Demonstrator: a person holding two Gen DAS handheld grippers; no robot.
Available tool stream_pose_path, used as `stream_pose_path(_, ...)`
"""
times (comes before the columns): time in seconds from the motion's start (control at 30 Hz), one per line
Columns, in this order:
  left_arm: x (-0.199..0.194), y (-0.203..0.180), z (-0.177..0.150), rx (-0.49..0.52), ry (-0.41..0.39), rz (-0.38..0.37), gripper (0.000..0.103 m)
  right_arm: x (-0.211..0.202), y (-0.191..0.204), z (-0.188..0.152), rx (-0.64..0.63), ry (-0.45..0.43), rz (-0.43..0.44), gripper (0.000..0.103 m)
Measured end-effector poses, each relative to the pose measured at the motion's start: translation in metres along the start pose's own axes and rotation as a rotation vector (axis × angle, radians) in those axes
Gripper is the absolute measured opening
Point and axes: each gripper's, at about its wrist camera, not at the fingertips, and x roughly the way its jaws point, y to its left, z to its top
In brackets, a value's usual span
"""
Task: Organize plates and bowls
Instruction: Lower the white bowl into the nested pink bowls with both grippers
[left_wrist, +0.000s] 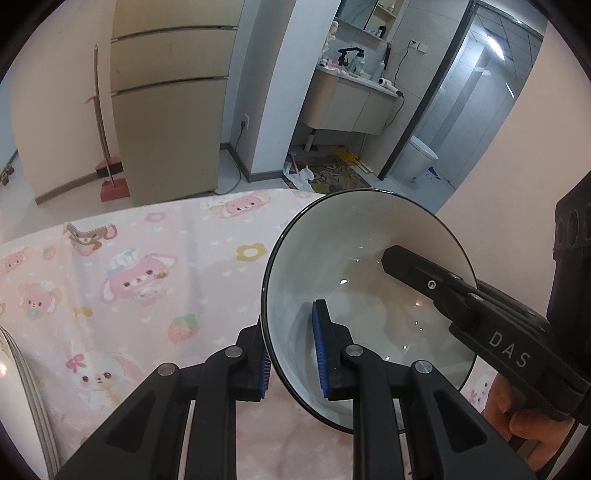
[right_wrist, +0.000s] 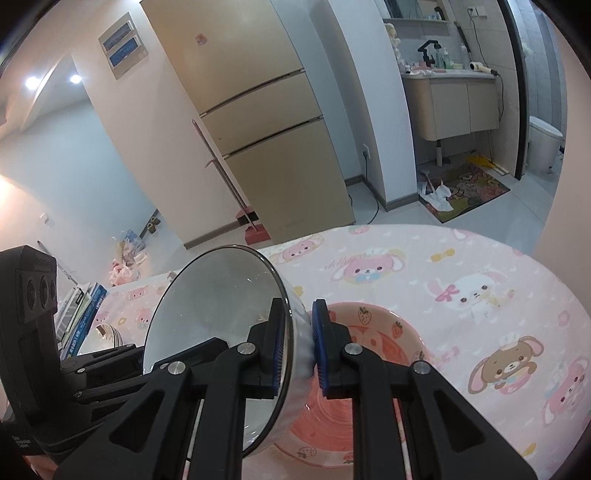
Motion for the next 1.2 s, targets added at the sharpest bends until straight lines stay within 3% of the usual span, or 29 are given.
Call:
stream_pose_path(0.17,0.01,-0.012,-0.002,0.022,0.013,-0.016,0.02,-0.003,-0.008,0.001,-0.021,0.011,-0.059,0.015)
stream_pose_path(0.4,0.027,-0.023,-0.002,0.032,0.022,-0.023,0.021,0.0,-0.025,0.006,0.0,0.038,-0.075,0.015)
stream_pose_path(0.8,0.039,-0.048,-0.013,0.18,-0.013,0.147,0.022,0.008,-0.025,0.002,-0.116,0.088,-0.15,0.016)
stream_pose_path(1.0,0.047,-0.057,-0.026,0.291,-0.047,0.24,0.023,0.008,-0.023,0.003,-0.192,0.094,-0.25,0.012)
stream_pose_path(1.2,0.048,-0.05,-0.027,0.253,-0.055,0.207,0.022,0.011,-0.032,0.004,-0.188,0.121,-0.228,0.012)
